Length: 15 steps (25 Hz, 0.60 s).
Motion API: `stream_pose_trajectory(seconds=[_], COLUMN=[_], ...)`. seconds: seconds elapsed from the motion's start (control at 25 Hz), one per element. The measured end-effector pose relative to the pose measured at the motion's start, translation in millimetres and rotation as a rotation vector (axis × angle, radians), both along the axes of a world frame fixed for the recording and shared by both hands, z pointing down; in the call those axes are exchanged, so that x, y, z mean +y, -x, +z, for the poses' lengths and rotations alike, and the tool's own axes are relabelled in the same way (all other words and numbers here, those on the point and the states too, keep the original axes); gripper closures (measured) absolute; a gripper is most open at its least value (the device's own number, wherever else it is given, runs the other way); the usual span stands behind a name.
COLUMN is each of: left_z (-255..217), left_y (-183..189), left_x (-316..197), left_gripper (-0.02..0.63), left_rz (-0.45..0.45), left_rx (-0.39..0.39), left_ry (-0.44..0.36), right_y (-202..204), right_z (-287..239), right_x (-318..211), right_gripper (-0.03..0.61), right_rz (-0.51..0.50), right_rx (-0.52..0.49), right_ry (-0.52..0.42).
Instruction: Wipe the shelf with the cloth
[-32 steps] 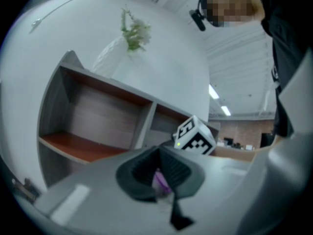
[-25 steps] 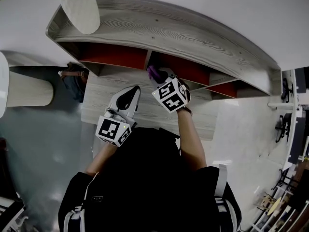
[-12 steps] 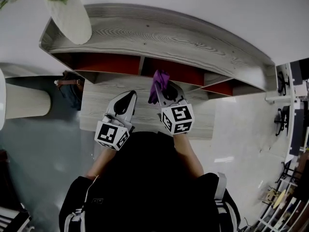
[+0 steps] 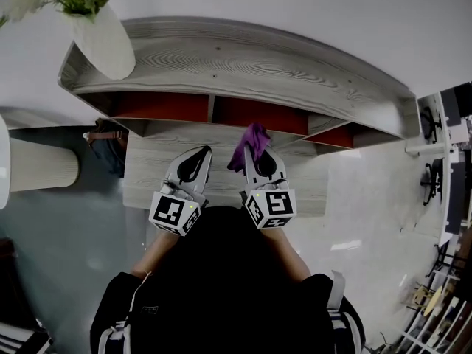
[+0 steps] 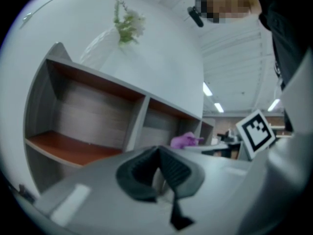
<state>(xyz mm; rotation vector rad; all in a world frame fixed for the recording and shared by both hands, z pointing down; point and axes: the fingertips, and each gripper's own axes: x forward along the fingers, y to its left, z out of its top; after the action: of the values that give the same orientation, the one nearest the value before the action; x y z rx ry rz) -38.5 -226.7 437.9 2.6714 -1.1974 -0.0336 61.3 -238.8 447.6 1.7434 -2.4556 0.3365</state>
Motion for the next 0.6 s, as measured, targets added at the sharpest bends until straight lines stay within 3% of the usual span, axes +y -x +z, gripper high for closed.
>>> stream_pose_trajectory(seconds=[0.6], left_z=[-4.9], left_y=[-3.4], left_x=[-1.6], left_gripper=[0.612], left_rz=[-0.027], left_rx=[0.002], left_ry=[-0.015], right_y=[-4.0], right_z=[-4.6], right_x=[8.9], right_gripper=[0.528], right_rz=[0.007], right_rx=[0.029], right_ry=[-0.036])
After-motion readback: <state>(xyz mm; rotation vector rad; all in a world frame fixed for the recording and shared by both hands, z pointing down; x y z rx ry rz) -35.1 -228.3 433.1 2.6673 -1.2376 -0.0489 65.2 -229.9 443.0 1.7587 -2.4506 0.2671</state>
